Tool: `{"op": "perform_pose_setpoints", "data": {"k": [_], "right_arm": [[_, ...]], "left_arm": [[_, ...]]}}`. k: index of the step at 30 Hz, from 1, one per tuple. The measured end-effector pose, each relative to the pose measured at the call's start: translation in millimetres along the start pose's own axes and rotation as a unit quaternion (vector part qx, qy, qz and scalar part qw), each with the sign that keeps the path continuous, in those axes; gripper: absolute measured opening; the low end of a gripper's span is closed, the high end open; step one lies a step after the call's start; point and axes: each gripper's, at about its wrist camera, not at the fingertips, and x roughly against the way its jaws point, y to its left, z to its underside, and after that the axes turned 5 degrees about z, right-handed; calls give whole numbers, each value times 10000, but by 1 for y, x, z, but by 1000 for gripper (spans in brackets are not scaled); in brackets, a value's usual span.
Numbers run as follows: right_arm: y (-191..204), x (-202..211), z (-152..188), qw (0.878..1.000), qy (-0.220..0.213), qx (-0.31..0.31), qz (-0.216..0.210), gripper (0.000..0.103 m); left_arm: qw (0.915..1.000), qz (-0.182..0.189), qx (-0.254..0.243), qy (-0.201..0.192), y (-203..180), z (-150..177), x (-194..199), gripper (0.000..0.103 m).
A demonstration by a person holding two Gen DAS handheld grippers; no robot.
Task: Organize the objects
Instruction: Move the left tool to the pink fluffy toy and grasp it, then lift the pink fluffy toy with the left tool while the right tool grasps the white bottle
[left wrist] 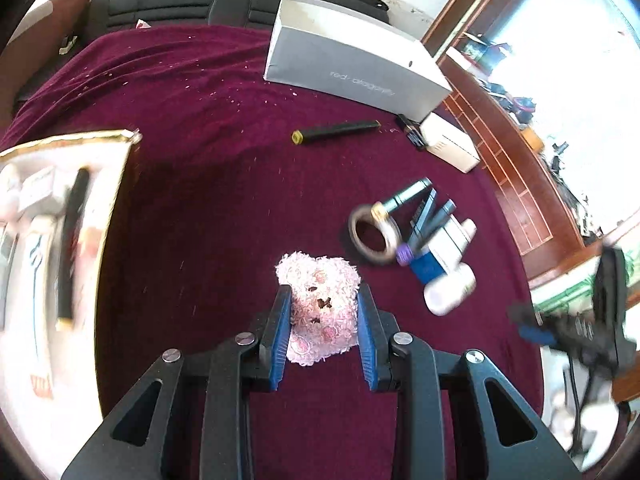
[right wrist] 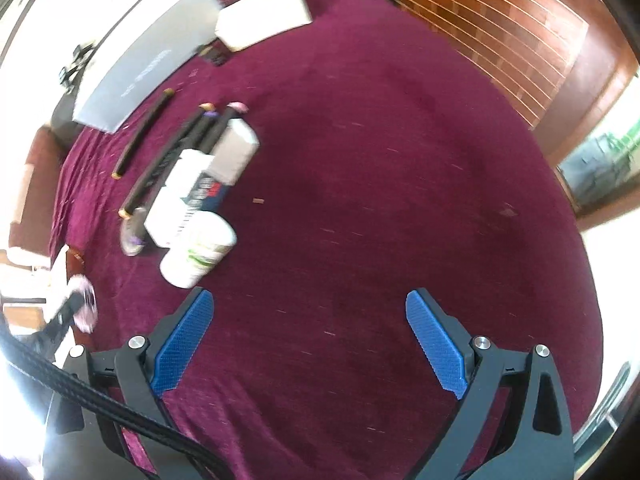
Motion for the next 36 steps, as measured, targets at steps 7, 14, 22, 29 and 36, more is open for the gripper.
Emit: {"op": "perform_pose_setpoints", "data": {"k": [7, 14, 22, 29, 36], "right_arm": [[44, -17, -2, 9954, -120, 895, 333, 98], [88, -29, 2, 9739, -627, 1967, 946, 98], [105, -42, 2, 9635, -519, 2430, 994, 77], [96, -45, 10, 9691, -256, 2296, 867, 58], [98, -46, 7, 9674, -306, 2341, 916, 68]], "left_arm": [[9993, -205, -288, 101, 1, 41, 15, 26], [9999, -50, -65, 124, 8, 58, 23, 26], [9999, 29, -27, 114, 10, 65, 30, 26], [9999, 95, 51, 85, 14, 67, 33, 26], [9997, 166, 154, 132, 19, 72, 33, 26]]}}
